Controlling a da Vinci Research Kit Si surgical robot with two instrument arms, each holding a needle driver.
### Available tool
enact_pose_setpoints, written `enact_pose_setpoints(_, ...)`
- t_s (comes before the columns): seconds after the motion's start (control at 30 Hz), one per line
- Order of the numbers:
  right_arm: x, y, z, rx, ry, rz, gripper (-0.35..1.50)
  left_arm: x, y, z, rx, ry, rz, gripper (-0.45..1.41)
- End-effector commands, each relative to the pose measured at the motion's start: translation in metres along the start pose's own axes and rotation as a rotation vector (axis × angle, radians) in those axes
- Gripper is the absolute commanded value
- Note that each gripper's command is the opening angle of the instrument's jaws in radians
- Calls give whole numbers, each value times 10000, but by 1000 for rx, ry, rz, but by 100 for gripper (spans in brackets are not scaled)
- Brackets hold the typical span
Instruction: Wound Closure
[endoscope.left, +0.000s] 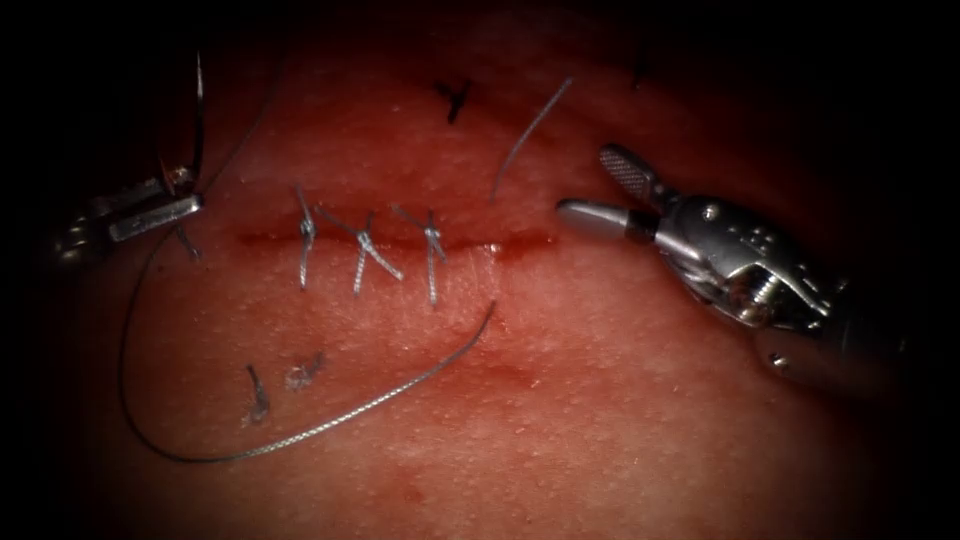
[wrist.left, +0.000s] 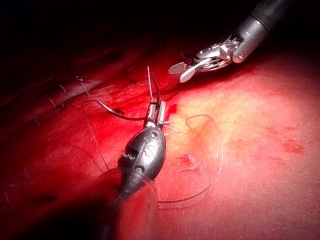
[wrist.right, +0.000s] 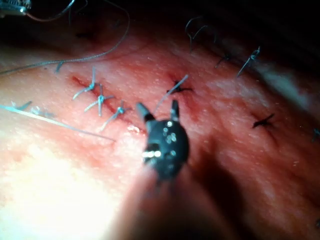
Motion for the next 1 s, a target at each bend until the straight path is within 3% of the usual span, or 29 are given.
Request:
enact_pose_setpoints(0.03, 3, 2, 26, 22, 7, 43, 104, -3, -1, 9, 0, 0, 2, -45)
enact_pose_setpoints(0.1, 2, 6, 46, 31, 12, 105, 113, -3, 0, 9, 0, 0, -4, -45)
enact_pose_setpoints(0.4, 11, 13, 83, 4, 7, 129, 113, -4, -1, 9, 0, 0, -4, -45)
enact_pose_setpoints(0.47, 12, 14, 85, 3, 8, 130, 109, -4, -1, 8, -3, -2, -4, -45)
enact_pose_setpoints(0.5, 12, 15, 86, 3, 5, 130, 99, -4, -1, 8, -3, -2, -4, -45)
enact_pose_setpoints(0.57, 12, 14, 85, -2, 8, 130, 72, -4, -1, 8, -3, -2, -4, -45)
enact_pose_setpoints(0.6, 12, 14, 84, -2, 8, 130, 69, -4, -1, 8, -3, -2, -4, -45)
enact_pose_setpoints(0.7, 9, 10, 80, 5, 7, 128, 99, -3, -1, 8, -3, -2, -4, -45)
enact_pose_setpoints(0.77, 5, 7, 73, 13, 5, 126, 108, -3, -1, 8, -3, -2, -4, -45)
enact_pose_setpoints(1.0, -1, -2, 36, 49, -6, 121, 101, -3, -1, 8, -3, -2, -4, -45)
